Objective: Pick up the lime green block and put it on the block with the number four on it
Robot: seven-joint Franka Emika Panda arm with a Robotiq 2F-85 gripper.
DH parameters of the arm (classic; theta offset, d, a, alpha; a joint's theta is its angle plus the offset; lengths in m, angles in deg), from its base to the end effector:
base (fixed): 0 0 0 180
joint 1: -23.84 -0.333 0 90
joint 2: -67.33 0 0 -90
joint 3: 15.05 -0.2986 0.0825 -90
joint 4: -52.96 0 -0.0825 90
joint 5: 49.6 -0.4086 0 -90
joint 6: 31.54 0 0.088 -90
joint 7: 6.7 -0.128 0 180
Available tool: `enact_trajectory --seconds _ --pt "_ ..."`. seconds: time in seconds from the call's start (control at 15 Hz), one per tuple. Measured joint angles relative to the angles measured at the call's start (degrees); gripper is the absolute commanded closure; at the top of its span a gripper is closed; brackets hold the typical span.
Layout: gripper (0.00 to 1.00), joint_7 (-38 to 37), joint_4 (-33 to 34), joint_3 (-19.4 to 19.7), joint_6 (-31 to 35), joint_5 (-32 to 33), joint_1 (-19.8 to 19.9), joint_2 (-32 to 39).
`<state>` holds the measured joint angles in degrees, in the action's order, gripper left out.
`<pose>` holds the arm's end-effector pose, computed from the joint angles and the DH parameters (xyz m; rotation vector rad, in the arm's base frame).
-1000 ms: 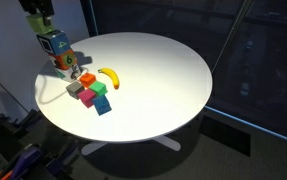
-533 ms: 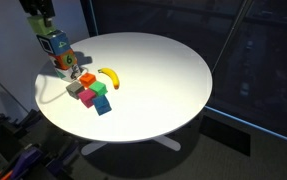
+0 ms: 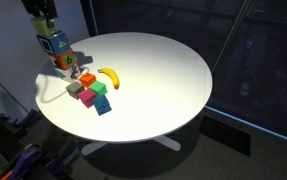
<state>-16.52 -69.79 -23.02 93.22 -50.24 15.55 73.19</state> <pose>0.5399 0.1582 0.2981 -3.1277 -0.1651 0.1093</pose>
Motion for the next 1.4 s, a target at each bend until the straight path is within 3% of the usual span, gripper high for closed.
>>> enact_trajectory --seconds 0.47,0.6,0.67,0.87,0.93,1.4 --pt "0.76 0.0 0.3 0.0 0.4 0.0 0.0 0.8" --pt "0.26 0.0 0.3 0.0 0.5 0.0 0.0 1.1" --pt "0.26 0.0 0.3 0.0 0.6 0.0 0.0 1.2" --pt "0.04 0.0 0.4 0.0 0.8 0.0 0.0 1.3" --pt "0.0 0.0 0.4 0.0 0.8 0.0 0.0 1.3" --pt "0.0 0.0 0.4 0.0 0.8 0.0 0.0 1.3"
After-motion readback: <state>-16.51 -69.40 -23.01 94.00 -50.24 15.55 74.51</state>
